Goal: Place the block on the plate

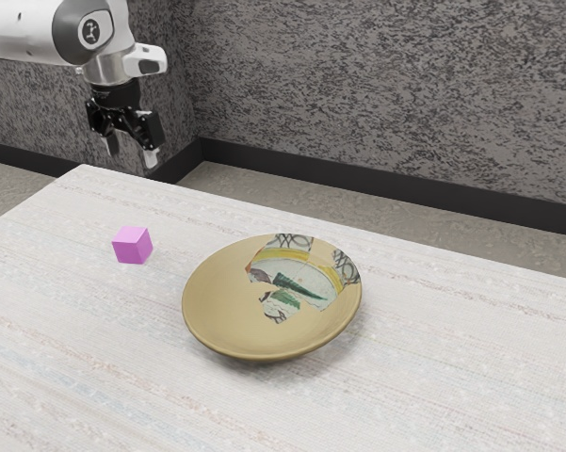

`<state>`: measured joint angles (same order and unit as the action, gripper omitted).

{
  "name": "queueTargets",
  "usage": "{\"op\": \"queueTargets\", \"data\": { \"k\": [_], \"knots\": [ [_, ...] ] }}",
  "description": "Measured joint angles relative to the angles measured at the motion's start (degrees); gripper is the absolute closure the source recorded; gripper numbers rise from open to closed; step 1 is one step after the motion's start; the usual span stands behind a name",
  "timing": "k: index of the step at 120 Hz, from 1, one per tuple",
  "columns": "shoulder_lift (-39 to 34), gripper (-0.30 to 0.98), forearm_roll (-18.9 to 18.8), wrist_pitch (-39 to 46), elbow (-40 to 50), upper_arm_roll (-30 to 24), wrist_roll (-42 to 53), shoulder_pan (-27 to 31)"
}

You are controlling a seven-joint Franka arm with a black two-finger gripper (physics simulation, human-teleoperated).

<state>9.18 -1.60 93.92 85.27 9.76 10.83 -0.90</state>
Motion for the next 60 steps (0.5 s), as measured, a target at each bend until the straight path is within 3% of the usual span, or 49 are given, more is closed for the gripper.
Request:
{"op": "queueTargets", "data": {
  "k": [44, 60],
  "knots": [
    [0.07, 0.0, 0.12, 0.13, 1.1, 0.66, 1.19, 0.32],
    [1.01, 0.0, 0.59, 1.22, 1.49, 0.84, -0.18, 2.9]
  ]
}}
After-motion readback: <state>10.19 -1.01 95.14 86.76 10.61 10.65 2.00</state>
